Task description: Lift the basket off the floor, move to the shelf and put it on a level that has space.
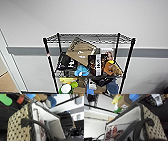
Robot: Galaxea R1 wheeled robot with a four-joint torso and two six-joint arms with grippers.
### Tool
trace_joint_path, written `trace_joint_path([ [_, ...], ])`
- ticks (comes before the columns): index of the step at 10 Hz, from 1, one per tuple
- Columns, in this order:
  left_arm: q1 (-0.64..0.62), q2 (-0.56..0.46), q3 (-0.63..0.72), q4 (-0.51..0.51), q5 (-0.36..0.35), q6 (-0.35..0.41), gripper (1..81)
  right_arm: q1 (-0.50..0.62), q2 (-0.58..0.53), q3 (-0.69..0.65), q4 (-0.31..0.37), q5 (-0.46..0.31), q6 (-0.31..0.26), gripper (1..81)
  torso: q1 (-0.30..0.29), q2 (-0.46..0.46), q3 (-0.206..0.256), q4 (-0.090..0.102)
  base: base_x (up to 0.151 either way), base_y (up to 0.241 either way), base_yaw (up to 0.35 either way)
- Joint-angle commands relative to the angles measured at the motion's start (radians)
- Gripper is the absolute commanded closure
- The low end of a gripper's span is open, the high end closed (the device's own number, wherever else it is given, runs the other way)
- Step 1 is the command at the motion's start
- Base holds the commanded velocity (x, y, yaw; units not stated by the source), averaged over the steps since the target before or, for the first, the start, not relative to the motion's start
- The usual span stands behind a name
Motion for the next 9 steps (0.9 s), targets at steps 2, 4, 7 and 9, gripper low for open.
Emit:
trace_joint_path([
  [2,-0.103,-0.028,0.064,0.004,0.046,0.008,81.1,0.111,-0.029,0.075,-0.015,-0.003,0.004,81.1,0.000,0.000,0.000,0.000,0.088,0.000,0.000],
  [4,-0.104,-0.028,0.064,0.004,0.048,0.008,81.1,0.111,-0.030,0.077,-0.015,-0.003,0.004,81.1,0.000,0.000,0.000,0.000,0.088,0.000,0.000],
  [7,-0.104,-0.025,0.063,0.004,0.048,0.008,81.1,0.106,-0.033,0.073,-0.015,-0.002,0.004,81.1,0.000,0.000,0.000,0.000,0.088,0.000,0.000],
  [9,-0.104,-0.027,0.063,0.004,0.048,0.008,81.1,0.106,-0.036,0.075,-0.015,-0.002,0.004,81.1,0.000,0.000,0.000,0.000,0.087,0.000,0.000],
])
